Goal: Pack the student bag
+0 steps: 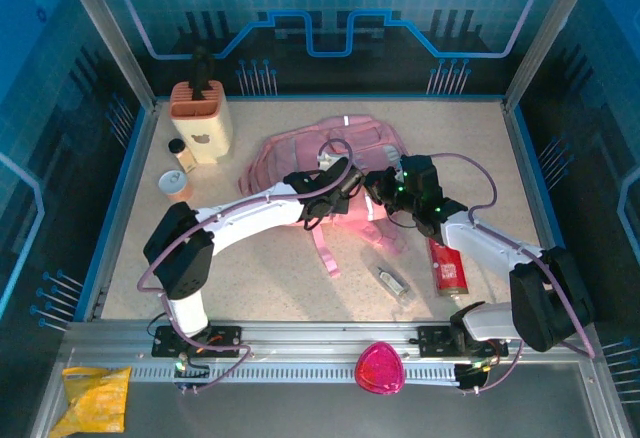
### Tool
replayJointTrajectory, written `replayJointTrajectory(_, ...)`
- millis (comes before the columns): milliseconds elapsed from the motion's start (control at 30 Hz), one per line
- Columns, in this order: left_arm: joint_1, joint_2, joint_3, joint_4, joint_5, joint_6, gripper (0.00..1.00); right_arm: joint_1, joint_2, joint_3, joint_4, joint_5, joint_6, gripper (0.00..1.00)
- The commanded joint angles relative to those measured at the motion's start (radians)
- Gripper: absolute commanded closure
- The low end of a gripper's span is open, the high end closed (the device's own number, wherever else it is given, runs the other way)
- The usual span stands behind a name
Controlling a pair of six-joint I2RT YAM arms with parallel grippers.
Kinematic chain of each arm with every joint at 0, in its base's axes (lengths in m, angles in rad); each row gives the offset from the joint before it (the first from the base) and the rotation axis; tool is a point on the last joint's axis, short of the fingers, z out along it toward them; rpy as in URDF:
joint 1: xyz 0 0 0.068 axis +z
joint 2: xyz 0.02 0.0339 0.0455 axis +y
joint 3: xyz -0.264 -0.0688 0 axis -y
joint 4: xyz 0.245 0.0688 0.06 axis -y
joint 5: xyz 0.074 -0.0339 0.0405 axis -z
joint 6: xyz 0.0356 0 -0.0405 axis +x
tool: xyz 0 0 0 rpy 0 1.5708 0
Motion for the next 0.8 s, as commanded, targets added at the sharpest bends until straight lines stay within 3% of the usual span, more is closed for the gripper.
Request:
replayJointTrajectory(0,0.02,-0.043,-0.004,-0.028,-0.003,-0.003,1.0,-0.004,-0.037,0.02,0.069,0.005,-0.028,1.0)
replayJointTrajectory(333,0.046,-0.143,-0.136,-0.042,0.045,-0.027,1.0,-0.046,-0.048,0.02,0.02,-0.02,-0.069,1.0)
replayJointTrajectory(533,0.059,-0.162,-0.165,-0.009,0.094,-0.037,1.0,0.035,-0.052,0.015,-0.067,-0.031,-0.071,0.99)
replayJointTrajectory(633,0.059,-0.158,-0.153,-0.006,0.1,-0.033,1.0,0.097,-0.073,-0.016,-0.083,0.009,-0.037,0.73)
replayJointTrajectory(767,0.063,-0.155,-0.155,0.005,0.104,-0.039,1.0,0.162,-0.05,-0.025,-0.081,0.055,0.018,0.51)
